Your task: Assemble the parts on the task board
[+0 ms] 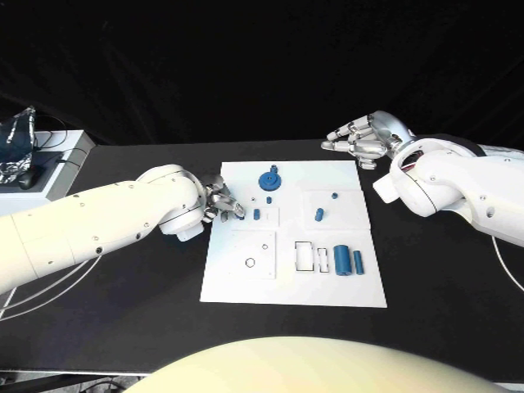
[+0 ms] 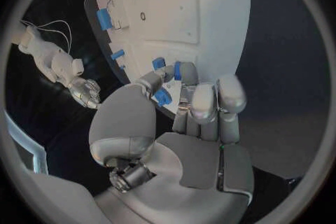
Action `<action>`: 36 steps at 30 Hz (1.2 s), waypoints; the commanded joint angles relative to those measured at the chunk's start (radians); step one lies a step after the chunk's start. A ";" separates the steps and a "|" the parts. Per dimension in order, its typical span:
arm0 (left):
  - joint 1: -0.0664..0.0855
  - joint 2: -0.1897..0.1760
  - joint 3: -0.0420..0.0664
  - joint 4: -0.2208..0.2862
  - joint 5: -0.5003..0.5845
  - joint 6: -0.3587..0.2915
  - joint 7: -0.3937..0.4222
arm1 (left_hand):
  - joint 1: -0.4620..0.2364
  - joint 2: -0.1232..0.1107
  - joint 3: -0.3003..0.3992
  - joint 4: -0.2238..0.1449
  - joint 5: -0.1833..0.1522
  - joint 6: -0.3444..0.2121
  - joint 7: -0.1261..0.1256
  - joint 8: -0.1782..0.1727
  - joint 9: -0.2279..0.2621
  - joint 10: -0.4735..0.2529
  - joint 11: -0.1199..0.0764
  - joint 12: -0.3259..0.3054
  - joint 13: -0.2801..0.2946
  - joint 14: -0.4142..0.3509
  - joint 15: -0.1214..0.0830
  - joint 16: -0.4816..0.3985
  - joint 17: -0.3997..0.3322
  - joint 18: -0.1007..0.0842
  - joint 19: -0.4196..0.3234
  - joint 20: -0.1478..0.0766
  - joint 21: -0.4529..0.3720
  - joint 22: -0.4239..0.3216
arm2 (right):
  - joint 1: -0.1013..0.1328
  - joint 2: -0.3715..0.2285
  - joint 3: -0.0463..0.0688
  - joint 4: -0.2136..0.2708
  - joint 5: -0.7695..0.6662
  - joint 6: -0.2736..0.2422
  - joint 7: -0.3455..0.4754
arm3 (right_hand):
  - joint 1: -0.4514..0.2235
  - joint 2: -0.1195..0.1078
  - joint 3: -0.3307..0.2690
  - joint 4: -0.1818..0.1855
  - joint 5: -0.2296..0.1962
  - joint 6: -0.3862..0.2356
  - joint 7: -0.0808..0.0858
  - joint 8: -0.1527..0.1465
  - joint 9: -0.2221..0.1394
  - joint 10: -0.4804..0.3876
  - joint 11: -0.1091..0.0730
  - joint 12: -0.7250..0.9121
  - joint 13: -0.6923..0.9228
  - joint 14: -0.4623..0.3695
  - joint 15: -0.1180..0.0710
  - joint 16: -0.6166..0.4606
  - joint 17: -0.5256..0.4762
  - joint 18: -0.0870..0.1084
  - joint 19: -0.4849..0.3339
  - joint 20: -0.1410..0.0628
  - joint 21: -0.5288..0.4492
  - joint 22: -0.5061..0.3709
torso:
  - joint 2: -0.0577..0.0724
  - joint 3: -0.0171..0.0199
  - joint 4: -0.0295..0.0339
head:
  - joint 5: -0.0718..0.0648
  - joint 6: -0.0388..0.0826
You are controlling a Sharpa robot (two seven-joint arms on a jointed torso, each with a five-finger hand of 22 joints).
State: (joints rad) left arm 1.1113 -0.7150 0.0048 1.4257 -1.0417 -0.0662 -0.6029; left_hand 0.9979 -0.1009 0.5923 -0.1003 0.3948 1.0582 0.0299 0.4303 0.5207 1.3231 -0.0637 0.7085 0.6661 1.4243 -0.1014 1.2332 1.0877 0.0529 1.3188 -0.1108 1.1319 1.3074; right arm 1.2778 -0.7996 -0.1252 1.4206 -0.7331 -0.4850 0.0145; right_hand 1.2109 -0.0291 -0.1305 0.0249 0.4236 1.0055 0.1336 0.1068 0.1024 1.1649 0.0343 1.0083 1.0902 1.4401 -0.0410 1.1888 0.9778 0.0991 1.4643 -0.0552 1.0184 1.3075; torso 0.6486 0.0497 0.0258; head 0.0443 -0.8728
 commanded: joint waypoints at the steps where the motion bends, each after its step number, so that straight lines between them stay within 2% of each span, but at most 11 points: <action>1: -0.003 0.001 -0.003 -0.004 -0.017 0.029 -0.017 | 0.011 0.022 0.039 -0.044 0.003 0.045 -0.048 0.006 0.330 0.007 -0.010 -0.002 0.001 0.005 -0.003 0.000 -0.001 -0.006 0.009 0.001 0.003 0.070 | 0.000 0.000 0.000 0.002 -0.008 0.014 0.006 | -0.004 0.001 -0.002 -0.001 -0.002 0.000 0.006 -0.005 0.001 0.000 -0.004 -0.003 0.000 0.000 -0.005 -0.003 -0.001 -0.003 0.040 -0.003 -0.003 0.136 | 0.000 -0.0003 0.0001 | 0.000 0.000; 27: -0.003 0.001 -0.003 -0.004 -0.049 0.046 -0.033 | 0.014 0.027 0.043 -0.047 0.005 0.045 -0.047 0.005 0.331 0.007 -0.010 -0.002 0.001 0.005 -0.003 0.001 -0.002 -0.007 0.010 0.000 0.003 0.071 | 0.000 -0.002 0.000 0.002 -0.008 0.017 0.006 | -0.004 0.001 -0.002 -0.001 -0.002 0.000 0.006 -0.005 0.001 0.000 -0.004 -0.003 0.000 0.000 -0.005 -0.003 -0.001 -0.003 0.040 -0.003 -0.003 0.136 | 0.000 0.0002 0.0003 | -0.002 0.000; 36: -0.003 0.011 -0.003 -0.004 -0.043 0.057 -0.034 | 0.011 0.029 0.030 -0.048 0.002 0.046 -0.047 0.002 0.331 0.007 -0.009 -0.002 0.001 0.004 -0.003 0.000 -0.005 -0.008 0.010 0.000 0.002 0.071 | 0.000 -0.002 0.000 0.003 -0.008 0.018 0.006 | -0.004 0.001 -0.002 -0.001 -0.002 0.000 0.006 -0.005 0.001 0.000 -0.004 -0.003 0.000 0.000 -0.005 -0.003 -0.001 -0.003 0.040 -0.003 -0.003 0.136 | 0.000 0.0001 -0.0002 | -0.002 0.000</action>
State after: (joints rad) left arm 1.1138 -0.7069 0.0067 1.4238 -1.0759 -0.0443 -0.6126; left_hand 0.9921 -0.0950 0.5859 -0.1079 0.3968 1.0583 0.0298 0.4306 0.5485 1.3249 -0.0622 0.7085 0.6659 1.4258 -0.0999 1.2332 1.0840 0.0529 1.3247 -0.1123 1.1318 1.3074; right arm 1.2778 -0.8014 -0.1252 1.4217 -0.7333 -0.4819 0.0144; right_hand 1.2108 -0.0290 -0.1305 0.0249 0.4236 1.0073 0.1319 0.1068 0.1024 1.1649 0.0343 1.0082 1.0901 1.4401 -0.0410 1.1888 0.9778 0.0991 1.4643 -0.0552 1.0184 1.3081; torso 0.6486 0.0498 0.0259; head 0.0423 -0.8726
